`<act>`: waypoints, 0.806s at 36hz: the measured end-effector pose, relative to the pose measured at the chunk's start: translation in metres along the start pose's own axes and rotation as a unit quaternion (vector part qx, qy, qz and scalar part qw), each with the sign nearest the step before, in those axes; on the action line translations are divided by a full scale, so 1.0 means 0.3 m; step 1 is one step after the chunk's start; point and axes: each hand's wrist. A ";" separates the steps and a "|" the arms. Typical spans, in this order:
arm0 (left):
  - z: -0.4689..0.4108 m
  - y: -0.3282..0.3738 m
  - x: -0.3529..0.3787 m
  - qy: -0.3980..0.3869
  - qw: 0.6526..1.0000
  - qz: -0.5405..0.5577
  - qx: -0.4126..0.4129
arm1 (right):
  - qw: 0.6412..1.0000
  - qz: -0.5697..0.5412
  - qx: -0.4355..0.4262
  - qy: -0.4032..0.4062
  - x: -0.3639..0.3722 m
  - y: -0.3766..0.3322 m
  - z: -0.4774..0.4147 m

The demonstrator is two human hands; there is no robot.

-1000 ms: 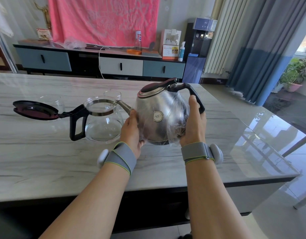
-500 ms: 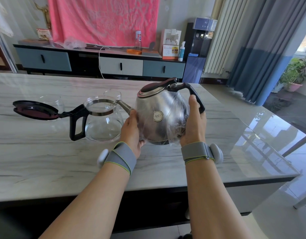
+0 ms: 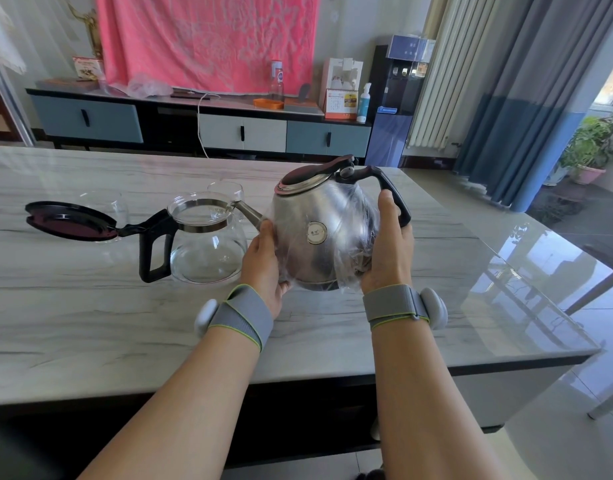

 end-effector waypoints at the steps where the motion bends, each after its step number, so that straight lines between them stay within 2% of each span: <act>1: 0.000 0.000 0.000 0.001 1.000 0.000 0.000 | 1.000 0.000 0.000 0.001 0.000 0.000 0.000; 29: 0.009 0.006 -0.003 0.000 1.000 0.004 -0.006 | 1.000 0.001 0.008 -0.001 -0.001 0.004 -0.006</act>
Point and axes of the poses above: each hand's wrist, its own z-axis away from the middle knuckle, its own x-axis out of the palm, y = z × x, and after that the axes turned 2 degrees about -x, right-handed
